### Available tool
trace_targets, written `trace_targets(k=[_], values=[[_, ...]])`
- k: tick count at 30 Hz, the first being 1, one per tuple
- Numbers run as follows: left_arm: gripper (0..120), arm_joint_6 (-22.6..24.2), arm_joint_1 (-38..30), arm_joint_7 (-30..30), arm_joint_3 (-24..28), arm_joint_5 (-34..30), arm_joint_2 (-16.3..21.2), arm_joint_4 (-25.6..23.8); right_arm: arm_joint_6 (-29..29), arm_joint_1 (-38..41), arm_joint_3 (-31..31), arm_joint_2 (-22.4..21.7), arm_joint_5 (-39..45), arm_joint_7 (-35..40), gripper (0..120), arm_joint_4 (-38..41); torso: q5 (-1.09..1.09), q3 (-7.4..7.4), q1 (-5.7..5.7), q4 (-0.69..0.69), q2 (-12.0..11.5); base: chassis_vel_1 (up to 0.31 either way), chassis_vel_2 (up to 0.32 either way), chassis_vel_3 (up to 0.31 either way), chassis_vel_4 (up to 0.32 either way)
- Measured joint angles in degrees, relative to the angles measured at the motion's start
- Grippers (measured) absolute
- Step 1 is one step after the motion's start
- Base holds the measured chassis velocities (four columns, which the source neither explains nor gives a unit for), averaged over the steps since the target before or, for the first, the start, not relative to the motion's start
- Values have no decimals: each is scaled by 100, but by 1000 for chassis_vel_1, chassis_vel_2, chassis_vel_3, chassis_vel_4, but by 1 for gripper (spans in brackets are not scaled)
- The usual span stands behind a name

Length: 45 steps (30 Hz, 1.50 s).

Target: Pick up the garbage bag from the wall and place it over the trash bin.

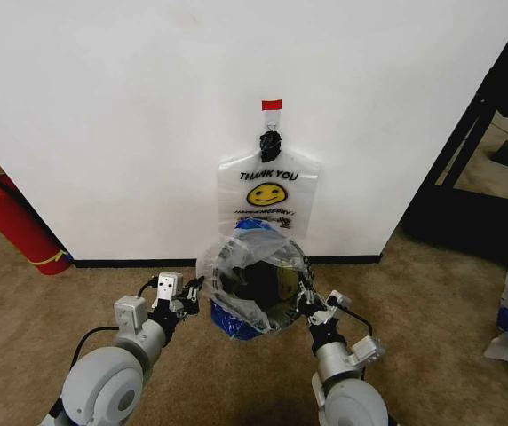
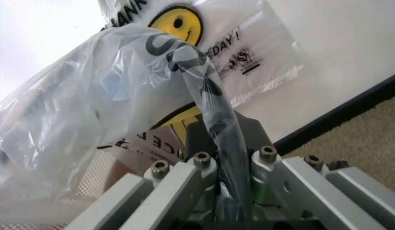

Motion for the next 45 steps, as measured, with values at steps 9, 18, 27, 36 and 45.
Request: trace_targets(k=[9,18,27,36,45], values=[[13,-612,-32,-22,20,-92,8,179,-31,78,8,42,68,18,0,-68,0,0,0,0,0,0,0,0,0],[42,-754,305,284,-60,133,28,-33,-7,330,65,198,79,-4,0,-435,1,0,0,-1,0,0,0,0,0],[75,-889,957,635,-327,260,-112,-16,-4,431,219,418,227,-65,0,-629,0,0,0,1,0,0,0,0,0],[100,-844,1024,1213,-409,-474,-132,-160,-23,413,271,382,286,-73,0,-584,0,0,0,-1,0,0,0,0,0],[85,-764,908,1923,-185,-200,-274,-38,-33,315,274,358,263,-69,0,-465,0,0,0,0,0,0,0,0,0]])
